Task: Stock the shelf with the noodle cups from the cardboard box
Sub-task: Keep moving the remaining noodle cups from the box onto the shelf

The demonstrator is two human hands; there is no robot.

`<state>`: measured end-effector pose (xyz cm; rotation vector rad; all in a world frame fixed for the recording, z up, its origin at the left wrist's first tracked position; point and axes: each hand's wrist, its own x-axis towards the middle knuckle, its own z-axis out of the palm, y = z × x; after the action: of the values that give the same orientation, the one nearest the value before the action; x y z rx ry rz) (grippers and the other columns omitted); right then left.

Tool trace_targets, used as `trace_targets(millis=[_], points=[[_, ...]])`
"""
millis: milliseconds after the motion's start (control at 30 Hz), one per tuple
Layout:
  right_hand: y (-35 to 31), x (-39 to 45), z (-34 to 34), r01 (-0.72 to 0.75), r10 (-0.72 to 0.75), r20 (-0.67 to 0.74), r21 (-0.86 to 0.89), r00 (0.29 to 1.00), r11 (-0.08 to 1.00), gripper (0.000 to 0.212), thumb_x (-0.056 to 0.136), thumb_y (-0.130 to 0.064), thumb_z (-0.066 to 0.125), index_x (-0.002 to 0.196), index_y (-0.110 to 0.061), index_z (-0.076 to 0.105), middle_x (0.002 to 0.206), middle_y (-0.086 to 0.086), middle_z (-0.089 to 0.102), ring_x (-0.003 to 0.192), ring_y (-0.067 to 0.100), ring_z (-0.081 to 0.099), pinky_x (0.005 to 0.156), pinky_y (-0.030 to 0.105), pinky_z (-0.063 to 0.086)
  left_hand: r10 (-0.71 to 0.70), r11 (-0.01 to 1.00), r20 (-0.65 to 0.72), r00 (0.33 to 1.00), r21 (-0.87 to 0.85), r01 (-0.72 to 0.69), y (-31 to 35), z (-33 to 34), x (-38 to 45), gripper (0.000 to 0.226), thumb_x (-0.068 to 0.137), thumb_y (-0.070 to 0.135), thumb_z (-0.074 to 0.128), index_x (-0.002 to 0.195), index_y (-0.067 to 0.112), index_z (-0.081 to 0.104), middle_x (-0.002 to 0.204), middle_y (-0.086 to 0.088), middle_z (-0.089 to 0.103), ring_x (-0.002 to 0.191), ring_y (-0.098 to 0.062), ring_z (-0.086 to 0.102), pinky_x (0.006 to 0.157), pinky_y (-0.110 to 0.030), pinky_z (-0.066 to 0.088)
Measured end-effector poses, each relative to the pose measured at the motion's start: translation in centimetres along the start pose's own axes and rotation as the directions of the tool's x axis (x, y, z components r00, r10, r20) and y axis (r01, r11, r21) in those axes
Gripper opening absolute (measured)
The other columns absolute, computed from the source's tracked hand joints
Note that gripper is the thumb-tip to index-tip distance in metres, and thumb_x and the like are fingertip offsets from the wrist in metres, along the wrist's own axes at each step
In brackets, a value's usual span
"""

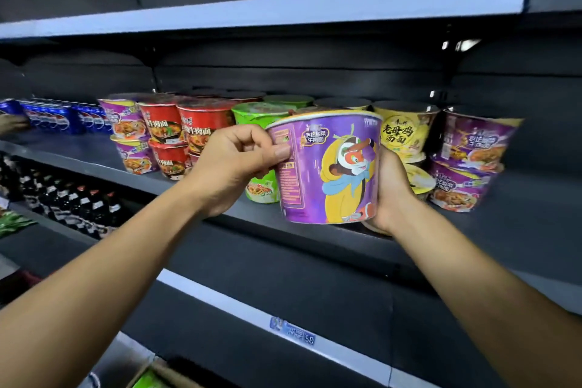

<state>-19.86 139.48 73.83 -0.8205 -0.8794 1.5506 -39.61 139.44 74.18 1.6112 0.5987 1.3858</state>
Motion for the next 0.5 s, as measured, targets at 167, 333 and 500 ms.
trace_targets(millis=[167, 333, 500], points=[[-2.2, -2.1, -1.1, 0.038, -0.038, -0.005, 0.005, 0.999, 0.999, 0.08, 0.099, -0.038, 0.028, 0.03, -0.013, 0.06, 0.04, 0.001, 0.058, 0.031, 0.012, 0.055, 0.031, 0.015, 0.041, -0.052, 0.99, 0.031, 0.998, -0.128, 0.055, -0.8, 1.6, 1.6, 0.06, 0.038, 0.046, 0.094, 0.074, 0.017, 0.055, 0.069, 0.0, 0.06, 0.063, -0.01, 0.058, 0.058, -0.02, 0.048], [-3.3, -2.9, -2.4, 0.074, -0.07, -0.086, 0.051, 0.994, 0.996, 0.084, 0.1, -0.034, 0.028, 0.021, -0.012, 0.049, 0.03, -0.003, 0.048, 0.023, 0.008, 0.045, 0.027, 0.011, 0.033, -0.295, 0.932, 0.149, 0.944, -0.173, 0.319, -2.0, 5.4, 2.1, 0.121, 0.04, 0.062, 0.088, 0.137, 0.007, 0.04, 0.139, -0.025, 0.046, 0.114, -0.034, 0.046, 0.093, -0.055, 0.038], [-4.3, -2.6, -4.3, 0.135, -0.128, -0.138, 0.045, 0.982, 0.99, 0.069, 0.1, -0.028, 0.033, 0.039, -0.013, 0.059, 0.033, -0.002, 0.051, 0.025, 0.006, 0.048, 0.028, 0.012, 0.035, -0.345, 0.805, 0.228, 0.91, -0.426, 0.412, -2.3, 9.1, 2.8, 0.118, 0.03, 0.05, 0.094, 0.133, 0.01, 0.051, 0.122, -0.011, 0.064, 0.102, -0.022, 0.066, 0.087, -0.043, 0.056]])
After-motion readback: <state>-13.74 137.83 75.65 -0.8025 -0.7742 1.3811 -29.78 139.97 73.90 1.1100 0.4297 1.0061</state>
